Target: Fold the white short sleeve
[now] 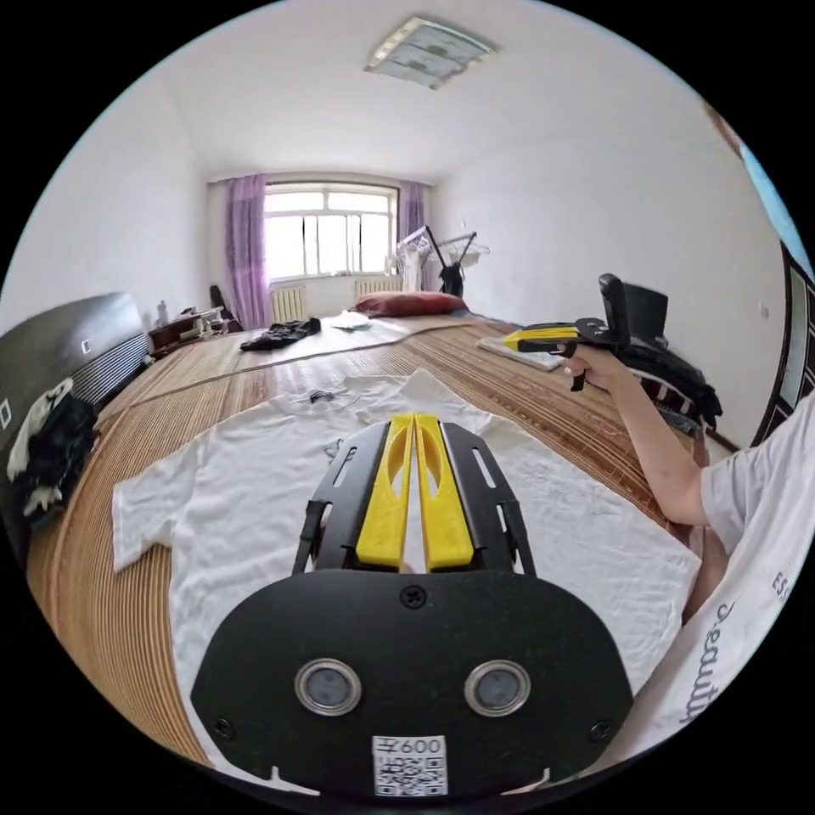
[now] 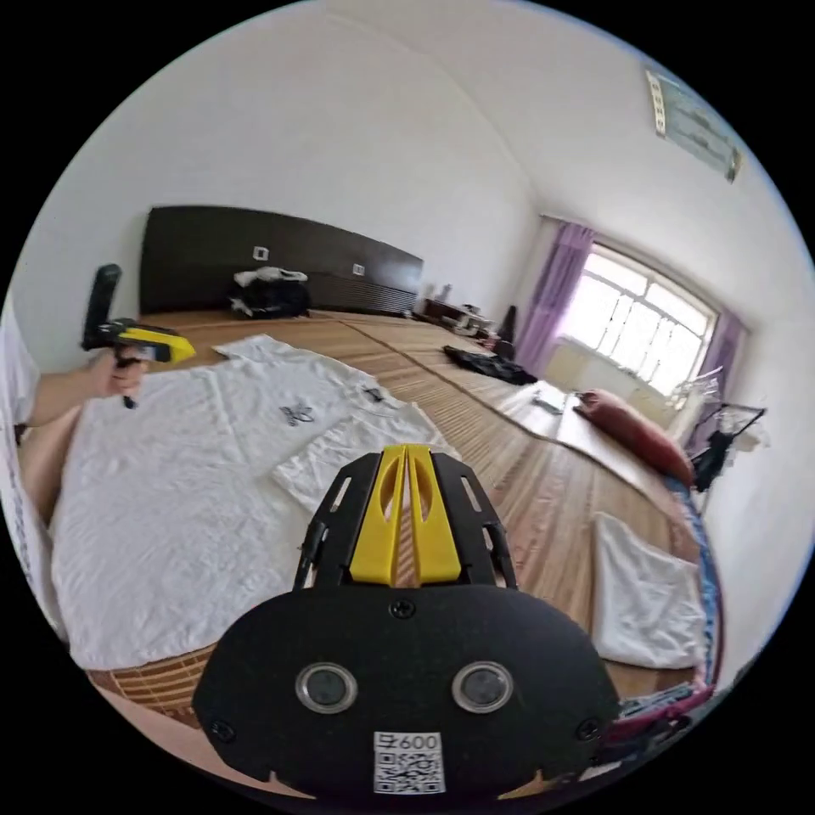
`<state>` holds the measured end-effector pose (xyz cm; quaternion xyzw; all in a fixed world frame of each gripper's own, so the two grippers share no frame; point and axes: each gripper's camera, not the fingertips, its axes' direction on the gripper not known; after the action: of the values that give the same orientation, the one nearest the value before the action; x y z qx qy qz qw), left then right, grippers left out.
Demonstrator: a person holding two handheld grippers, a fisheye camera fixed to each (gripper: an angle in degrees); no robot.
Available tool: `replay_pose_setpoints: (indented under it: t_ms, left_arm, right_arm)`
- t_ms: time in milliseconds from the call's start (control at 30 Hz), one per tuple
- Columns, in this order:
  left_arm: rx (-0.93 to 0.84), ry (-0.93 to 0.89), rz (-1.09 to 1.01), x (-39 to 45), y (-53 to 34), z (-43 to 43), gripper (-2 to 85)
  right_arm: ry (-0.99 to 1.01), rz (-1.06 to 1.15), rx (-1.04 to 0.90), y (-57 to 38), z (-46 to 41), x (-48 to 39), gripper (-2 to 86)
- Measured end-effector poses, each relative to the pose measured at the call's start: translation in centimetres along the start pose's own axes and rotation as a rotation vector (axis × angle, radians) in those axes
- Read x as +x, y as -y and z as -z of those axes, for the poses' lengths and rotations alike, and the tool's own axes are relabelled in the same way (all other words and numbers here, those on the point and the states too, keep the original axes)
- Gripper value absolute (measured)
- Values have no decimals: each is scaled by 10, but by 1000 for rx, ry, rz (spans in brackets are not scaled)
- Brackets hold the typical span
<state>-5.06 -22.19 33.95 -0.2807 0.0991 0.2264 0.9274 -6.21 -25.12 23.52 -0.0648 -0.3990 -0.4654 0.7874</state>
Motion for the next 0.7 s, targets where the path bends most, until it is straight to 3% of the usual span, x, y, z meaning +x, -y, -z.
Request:
replay_pose_setpoints:
  t_ms: [67,133,300,367,433,567,700]
  left_arm:
    - [-16,-11,20,-7,66,-59,17]
    - [-20,-81,14,-18,115,-110,32]
    - [-198,-316,59,-57,256,-255,86]
    - [-360,-452,80,-76,312,-313,102]
    - [-469,-503,37,-85,345,-343,110]
    - [-567,-368,-328,-79,398,-357,126]
    - [-603,-490,-389,-83,443,-364,136]
  right_arm:
    - [12,-30,-49,-10,-9,5,-8]
    - [154,13,-150,-19,-24,3,-8]
    - [203,125,-326,-23,-54,-21,-8]
    - [226,162,-344,-30,-60,-26,-8]
    - [196,122,-425,-33,-67,-17,-8]
    - [170,48,-457,-39,-72,1,-8]
    - [221,20,-449,-43,-70,16,-9]
